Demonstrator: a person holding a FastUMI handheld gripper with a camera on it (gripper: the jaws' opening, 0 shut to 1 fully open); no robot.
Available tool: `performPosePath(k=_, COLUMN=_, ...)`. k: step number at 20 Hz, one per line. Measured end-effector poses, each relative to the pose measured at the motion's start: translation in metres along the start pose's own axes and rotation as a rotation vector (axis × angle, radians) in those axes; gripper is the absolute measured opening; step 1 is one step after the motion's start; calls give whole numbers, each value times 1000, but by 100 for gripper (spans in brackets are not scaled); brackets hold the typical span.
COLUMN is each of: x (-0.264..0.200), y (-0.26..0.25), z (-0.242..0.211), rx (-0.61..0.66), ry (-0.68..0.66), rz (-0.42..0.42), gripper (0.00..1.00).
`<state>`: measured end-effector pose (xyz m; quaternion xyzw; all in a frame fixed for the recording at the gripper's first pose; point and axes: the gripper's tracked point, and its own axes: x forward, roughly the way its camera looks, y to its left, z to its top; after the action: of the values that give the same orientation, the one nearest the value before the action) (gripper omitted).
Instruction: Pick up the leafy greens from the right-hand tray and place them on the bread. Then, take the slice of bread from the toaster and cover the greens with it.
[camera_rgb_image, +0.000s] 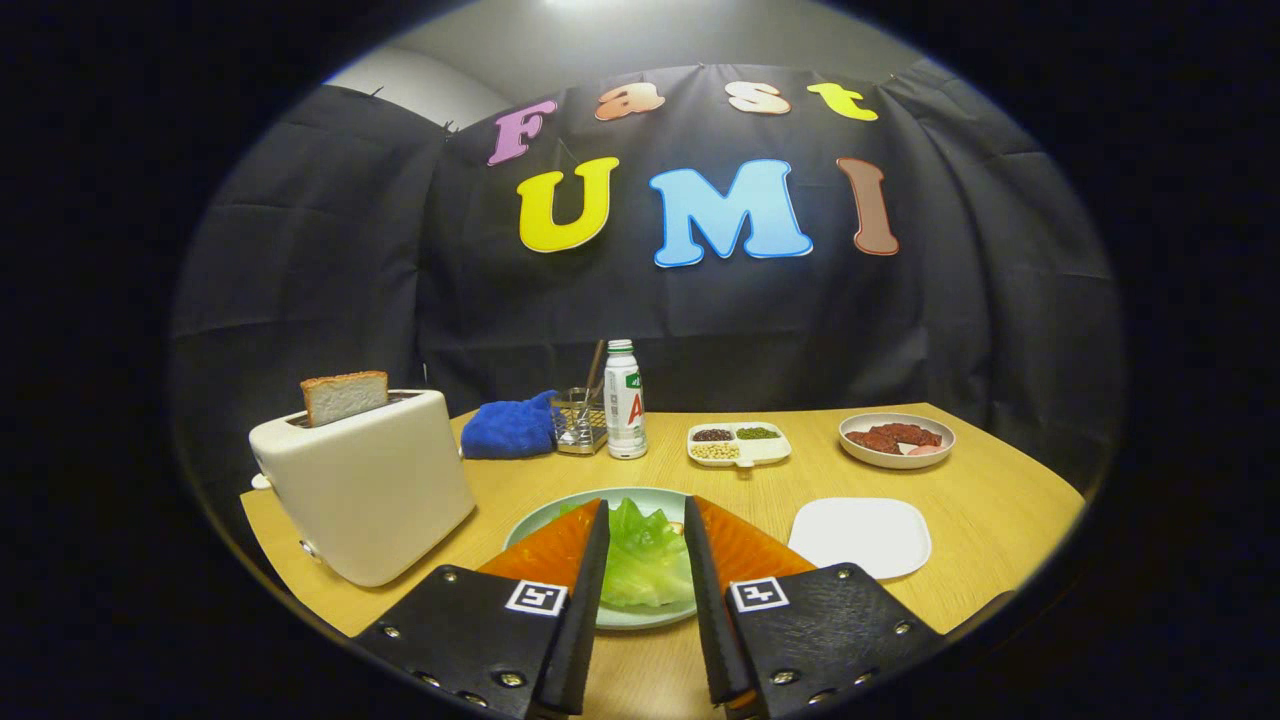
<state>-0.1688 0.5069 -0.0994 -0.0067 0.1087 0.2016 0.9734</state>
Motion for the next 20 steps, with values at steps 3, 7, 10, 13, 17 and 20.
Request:
performPosePath(k=3, x=-2, y=13, z=4, rx=6, ry=-14, rz=-8, gripper=45)
performPosePath(k=7, x=-3, y=40, z=7, rx=6, ry=-28, rz=36, gripper=45)
performPosePath(k=10, x=-4, y=54, z=19, rx=40, ry=-50, rz=41, gripper=45)
performPosePath(k=13, x=-5, y=72, z=31, rx=49, ry=-63, rz=30, gripper=45)
performPosePath(k=17, x=-5, y=101, z=41, rx=32, ry=-77, rz=67, gripper=45)
performPosePath(k=20, x=-6, y=131, z=44, rx=60, ry=-47, rz=133, gripper=45)
